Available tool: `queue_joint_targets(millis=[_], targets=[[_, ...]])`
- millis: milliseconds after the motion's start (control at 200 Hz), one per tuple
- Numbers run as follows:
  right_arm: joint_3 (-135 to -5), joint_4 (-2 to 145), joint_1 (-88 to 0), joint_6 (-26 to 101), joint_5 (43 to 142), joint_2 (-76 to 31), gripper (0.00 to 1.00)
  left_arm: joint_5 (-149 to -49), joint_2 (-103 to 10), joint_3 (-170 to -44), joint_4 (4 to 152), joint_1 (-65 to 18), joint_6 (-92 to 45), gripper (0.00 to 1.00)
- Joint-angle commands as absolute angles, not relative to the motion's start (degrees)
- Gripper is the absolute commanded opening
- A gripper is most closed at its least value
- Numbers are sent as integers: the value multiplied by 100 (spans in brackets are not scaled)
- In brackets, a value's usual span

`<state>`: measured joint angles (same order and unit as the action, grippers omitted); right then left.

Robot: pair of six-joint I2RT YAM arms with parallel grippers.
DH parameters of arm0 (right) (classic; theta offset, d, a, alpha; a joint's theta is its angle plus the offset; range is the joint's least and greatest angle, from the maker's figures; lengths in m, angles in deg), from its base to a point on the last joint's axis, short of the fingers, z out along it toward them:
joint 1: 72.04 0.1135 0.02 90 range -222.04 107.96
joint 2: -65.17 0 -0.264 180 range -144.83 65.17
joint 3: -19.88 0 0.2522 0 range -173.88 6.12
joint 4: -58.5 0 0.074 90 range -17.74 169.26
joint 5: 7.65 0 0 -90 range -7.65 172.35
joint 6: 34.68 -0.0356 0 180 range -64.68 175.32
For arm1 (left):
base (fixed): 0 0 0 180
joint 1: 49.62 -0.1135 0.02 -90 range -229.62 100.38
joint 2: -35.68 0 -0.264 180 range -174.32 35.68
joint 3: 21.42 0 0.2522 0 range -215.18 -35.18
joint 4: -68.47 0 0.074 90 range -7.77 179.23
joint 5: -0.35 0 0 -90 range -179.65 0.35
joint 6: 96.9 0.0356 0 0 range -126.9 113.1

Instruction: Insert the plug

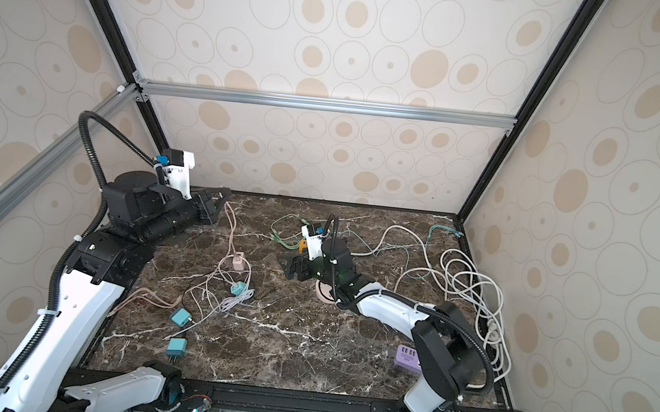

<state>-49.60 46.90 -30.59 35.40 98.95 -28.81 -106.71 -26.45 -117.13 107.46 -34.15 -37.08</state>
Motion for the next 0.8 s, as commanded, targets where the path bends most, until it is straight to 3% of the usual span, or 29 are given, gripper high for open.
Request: queue_joint_targets(millis=[0,240,495,795], targets=[[-5082,4114,-2942,3914,10657,-3082,88,-11154,-2650,-11846,10308,-3441,-3778,0],[-5139,3750,-2667,4622,11272,-3474,73,-11258,-2664,-11394,10194,-3446,-3959,0],[-5432,3252,-2201,4522,10539,-4197,63,-11235,-2576,-11189,10143,-3437,-4020,0],[-6273,3314,-2153,5030,10152,-5142,78,-11346,-2525,-11145,10330,-3450,-3963,0]])
